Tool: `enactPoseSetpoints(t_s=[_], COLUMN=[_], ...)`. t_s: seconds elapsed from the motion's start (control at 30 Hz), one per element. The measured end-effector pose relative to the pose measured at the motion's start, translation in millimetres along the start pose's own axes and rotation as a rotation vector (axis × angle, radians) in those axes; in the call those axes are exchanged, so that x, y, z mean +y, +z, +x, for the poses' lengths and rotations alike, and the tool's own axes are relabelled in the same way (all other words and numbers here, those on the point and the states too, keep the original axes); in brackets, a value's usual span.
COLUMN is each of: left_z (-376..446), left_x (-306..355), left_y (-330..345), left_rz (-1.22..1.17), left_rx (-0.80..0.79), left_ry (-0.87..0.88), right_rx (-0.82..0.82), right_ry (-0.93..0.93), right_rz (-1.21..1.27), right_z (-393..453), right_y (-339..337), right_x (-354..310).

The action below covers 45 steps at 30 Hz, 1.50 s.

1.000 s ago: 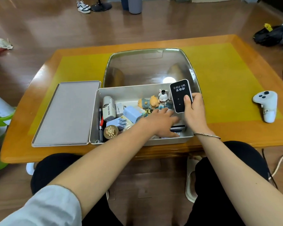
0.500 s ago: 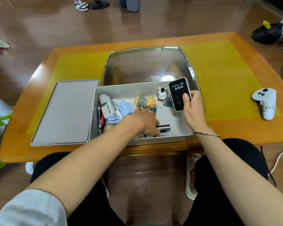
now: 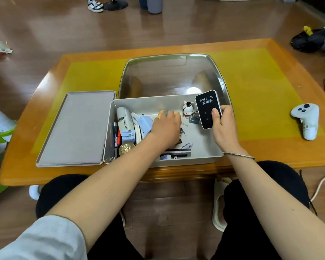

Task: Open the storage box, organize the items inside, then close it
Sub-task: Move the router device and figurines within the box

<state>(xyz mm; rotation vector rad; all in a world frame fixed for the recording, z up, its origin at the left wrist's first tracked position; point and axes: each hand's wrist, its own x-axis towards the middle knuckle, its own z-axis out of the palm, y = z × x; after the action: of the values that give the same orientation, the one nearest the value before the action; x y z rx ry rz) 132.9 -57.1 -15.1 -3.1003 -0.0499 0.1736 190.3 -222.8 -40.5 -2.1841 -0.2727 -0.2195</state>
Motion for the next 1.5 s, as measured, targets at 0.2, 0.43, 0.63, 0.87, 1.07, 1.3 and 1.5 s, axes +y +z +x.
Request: enactPoseSetpoints(t_s=[0.2,0.43,0.63,0.87,1.07,1.3,1.5], left_z=[26.3,40.4,44.7,42.8,37.5,10.5,19.8], left_x=[-7.7,-8.0,-9.7,-11.5,-10.1,25.6,41.5], left_y=[2.4,6.4,7.7,5.9,1.6,3.2,13.2], left_rz=[-0.044,0.034,0.032,-0.028,-0.038,-0.079,-0.076], left_rx=[-0.043,0.036,0.072,0.055,0.065,0.120,-0.298], left_ry=[-0.075,-0.147,-0.134,-0.135,-0.154,0.072,0.257], right_rx=[0.007,0.009,0.013,0.019,0.089,0.244,0.240], right_ry=[-0.001,0.003,0.004,0.011,0.012,0.005,-0.006], right_rz=[0.003,0.024,0.036,0.075,0.121,0.164,0.137], right_z=[0.0,0.0,-0.6,-1.9,-3.6,-5.4,-4.9], right_y=[-0.2,-0.4,-0.8,-2.3,-4.9,-6.4,-5.1], right_x=[-0.2,-0.1,-0.9,-2.4,-3.7,-1.0,-0.1])
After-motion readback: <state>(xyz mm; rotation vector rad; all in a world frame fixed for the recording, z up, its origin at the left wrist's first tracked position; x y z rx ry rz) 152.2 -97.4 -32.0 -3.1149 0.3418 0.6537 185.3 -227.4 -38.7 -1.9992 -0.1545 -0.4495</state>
